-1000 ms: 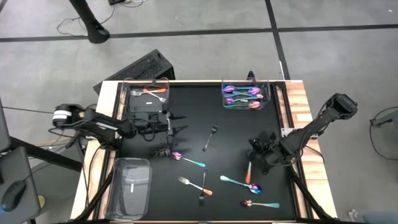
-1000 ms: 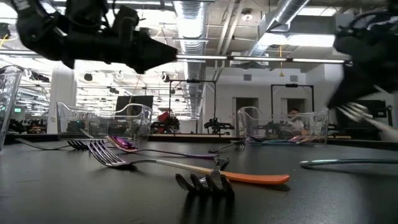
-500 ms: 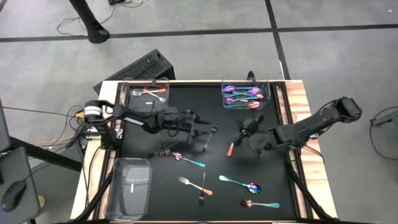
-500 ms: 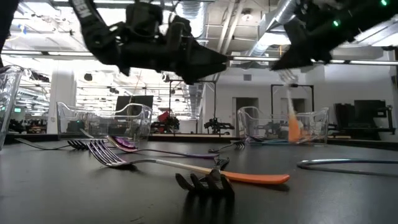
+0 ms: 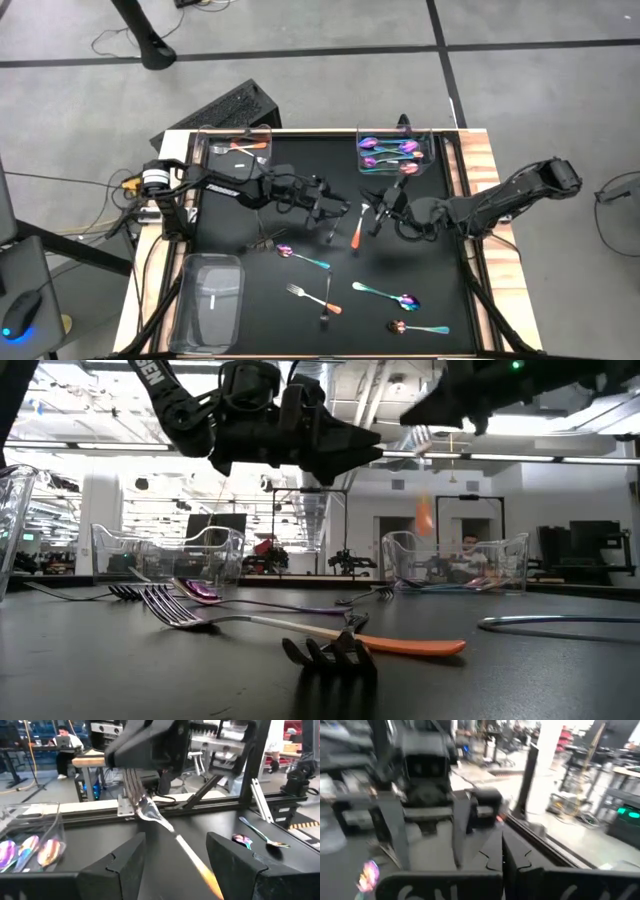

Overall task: Sort silverware by color (type)
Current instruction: Put the orange fork into top left transparent bin

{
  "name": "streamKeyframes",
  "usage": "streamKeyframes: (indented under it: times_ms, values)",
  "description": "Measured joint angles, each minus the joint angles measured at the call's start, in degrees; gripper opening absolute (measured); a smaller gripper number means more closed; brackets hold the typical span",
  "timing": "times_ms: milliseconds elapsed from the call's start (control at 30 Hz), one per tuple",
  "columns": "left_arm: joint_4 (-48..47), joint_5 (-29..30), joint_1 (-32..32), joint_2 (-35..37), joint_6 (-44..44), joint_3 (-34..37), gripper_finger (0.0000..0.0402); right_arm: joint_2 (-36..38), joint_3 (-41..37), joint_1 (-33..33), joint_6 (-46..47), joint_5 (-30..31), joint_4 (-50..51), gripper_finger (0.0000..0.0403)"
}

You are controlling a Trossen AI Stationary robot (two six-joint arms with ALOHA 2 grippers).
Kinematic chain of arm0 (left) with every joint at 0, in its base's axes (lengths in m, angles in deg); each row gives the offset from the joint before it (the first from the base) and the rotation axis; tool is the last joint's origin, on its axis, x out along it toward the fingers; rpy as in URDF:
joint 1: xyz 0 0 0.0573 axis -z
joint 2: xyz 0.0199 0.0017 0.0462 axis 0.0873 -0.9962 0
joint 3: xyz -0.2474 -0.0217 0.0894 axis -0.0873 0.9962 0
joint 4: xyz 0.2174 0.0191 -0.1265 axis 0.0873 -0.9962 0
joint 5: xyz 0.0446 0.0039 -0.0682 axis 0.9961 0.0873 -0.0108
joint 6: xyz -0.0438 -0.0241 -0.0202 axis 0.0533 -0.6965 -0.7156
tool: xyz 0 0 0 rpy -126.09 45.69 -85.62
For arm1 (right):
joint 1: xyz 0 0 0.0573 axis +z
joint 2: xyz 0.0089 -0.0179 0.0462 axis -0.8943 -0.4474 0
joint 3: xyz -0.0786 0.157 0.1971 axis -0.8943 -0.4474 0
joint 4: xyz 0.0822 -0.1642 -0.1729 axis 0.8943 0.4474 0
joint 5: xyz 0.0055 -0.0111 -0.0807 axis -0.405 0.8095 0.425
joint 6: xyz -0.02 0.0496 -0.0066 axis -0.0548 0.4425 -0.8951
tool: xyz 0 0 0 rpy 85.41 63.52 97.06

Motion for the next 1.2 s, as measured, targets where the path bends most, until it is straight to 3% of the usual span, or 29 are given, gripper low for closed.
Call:
streamKeyframes:
  times_ms: [367, 633, 800, 933, 1200]
  values:
    - [-0.1, -0.5, -0.5, -0.9, -5.7, -3.1, 0.0198, 0.0, 0.0, -5.7, -6.3, -11.5, -9.5, 0.0006]
    - [0.0, -1.4, -0.6, -0.8, -6.6, -3.1, 0.0198, 0.0, 0.0, -6.3, -11.3, -12.7, -12.4, 0.0006]
    - [-0.4, -1.0, -0.7, -0.8, -11.8, -5.1, 0.0198, 0.0, 0.0, -7.0, -15.8, -20.0, -15.4, 0.0006]
    - [-4.5, -1.5, -0.5, -0.8, -10.8, -7.3, 0.0197, 0.0, 0.0, -7.6, -19.3, -24.0, -16.2, 0.0006]
    - [-7.6, -1.9, -0.2, -0.8, -10.1, -8.8, 0.0158, 0.0, 0.0, -7.5, -21.3, -27.5, -16.4, 0.0008]
